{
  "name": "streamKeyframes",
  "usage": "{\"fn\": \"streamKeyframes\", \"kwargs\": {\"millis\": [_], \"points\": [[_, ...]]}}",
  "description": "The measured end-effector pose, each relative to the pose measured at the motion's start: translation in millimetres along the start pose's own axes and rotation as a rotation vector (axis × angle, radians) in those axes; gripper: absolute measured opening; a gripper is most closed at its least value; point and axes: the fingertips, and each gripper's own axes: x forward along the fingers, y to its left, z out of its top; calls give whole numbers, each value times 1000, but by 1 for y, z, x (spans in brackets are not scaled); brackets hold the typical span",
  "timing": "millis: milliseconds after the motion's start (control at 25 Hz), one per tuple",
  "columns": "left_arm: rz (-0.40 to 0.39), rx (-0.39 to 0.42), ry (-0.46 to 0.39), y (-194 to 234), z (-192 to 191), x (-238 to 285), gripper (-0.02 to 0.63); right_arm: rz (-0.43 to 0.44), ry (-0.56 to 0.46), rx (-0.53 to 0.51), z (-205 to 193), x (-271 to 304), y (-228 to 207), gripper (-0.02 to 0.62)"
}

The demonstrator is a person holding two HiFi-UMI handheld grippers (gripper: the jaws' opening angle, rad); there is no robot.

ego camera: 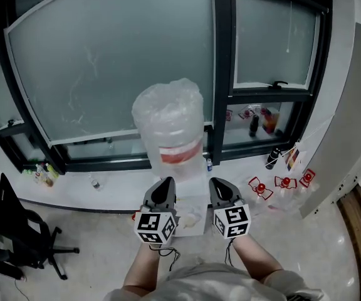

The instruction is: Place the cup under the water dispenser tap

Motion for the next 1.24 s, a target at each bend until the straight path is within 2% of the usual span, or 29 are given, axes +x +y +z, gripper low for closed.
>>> {"fn": "streamKeyframes", "kwargs": {"millis": [360,880,1240], "points": [[-10,-34,0,0,11,10,20,-9,3,-6,8,6,-8,28],[-54,-14,41,-10,3,29,20,-21,26,5,2,10,-19,28],[-55,-19,60,-6,-7,35,20,-8,49,28,-9,17,-19,28]]}}
